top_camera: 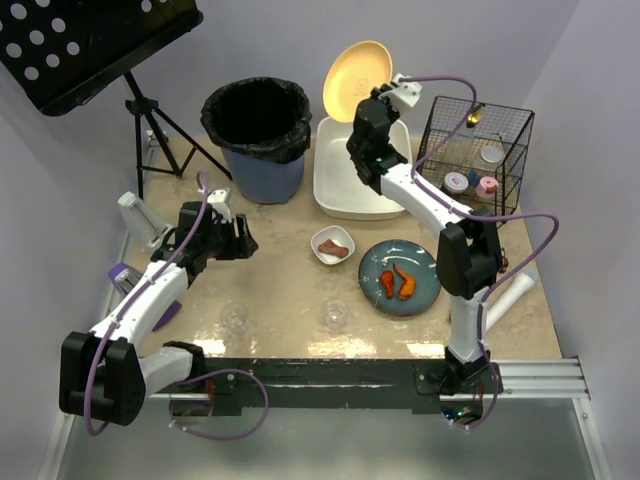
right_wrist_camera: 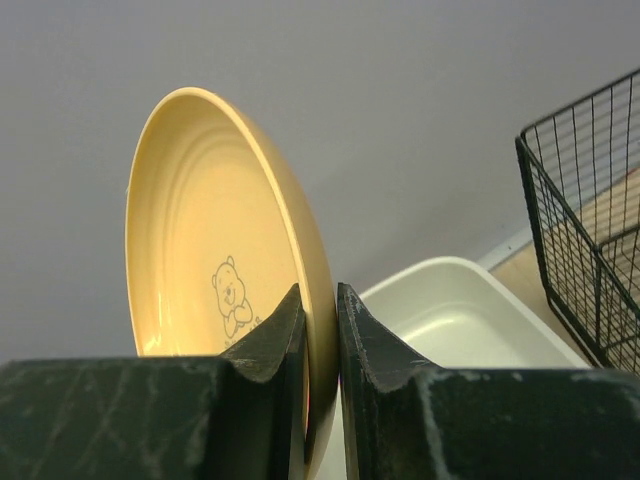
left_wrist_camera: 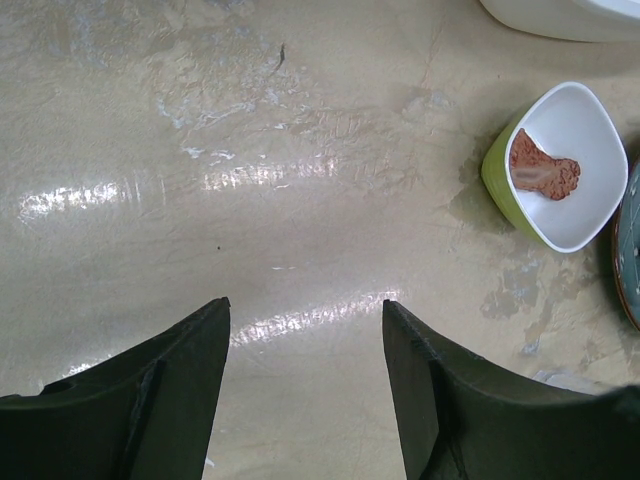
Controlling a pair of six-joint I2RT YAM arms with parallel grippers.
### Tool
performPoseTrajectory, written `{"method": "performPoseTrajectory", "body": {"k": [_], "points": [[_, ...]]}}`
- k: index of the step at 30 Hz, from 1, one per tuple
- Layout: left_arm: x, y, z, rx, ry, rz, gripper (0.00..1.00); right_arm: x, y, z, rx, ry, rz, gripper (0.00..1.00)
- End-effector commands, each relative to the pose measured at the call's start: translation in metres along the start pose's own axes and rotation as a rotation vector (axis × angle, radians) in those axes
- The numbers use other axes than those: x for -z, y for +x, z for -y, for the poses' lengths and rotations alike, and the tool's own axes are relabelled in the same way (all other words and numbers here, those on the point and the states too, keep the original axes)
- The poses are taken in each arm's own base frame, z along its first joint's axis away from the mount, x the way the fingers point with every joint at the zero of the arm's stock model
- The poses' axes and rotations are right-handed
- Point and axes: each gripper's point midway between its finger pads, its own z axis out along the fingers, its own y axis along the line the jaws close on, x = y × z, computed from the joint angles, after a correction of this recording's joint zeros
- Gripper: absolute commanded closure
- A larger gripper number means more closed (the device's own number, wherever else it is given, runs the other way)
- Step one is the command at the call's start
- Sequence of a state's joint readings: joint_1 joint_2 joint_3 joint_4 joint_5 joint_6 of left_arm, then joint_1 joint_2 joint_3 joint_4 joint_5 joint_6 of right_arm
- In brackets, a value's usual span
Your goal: Clear the kitchen counter
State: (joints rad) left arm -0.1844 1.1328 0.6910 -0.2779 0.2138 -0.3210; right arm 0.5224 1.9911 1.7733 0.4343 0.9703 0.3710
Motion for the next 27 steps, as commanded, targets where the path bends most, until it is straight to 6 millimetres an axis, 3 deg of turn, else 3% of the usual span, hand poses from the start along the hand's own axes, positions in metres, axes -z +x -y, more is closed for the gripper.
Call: {"method": "performPoseTrajectory", "body": {"k": [1,10,20,27], "points": [[0.002,-0.01,0.004,-0.017,0.025,0.038,0.33,-0.002,0.001,0.01,-0.057,0.047,0.001,1.0],[0.002,-0.01,0.005,-0.017,0.032,0.039,0.34,-0.025,0.076,0.046,0.067,0.117,-0.151,1.0],[0.002,-0.01,0.007,-0.017,0.04,0.035,0.34,-0.025,0.117,0.07,0.166,0.118,-0.253,1.0],[0.002,-0.009,0.007,-0.017,0.041,0.032,0.34,-0.023,0.151,0.07,0.227,0.055,-0.352,1.0]]}}
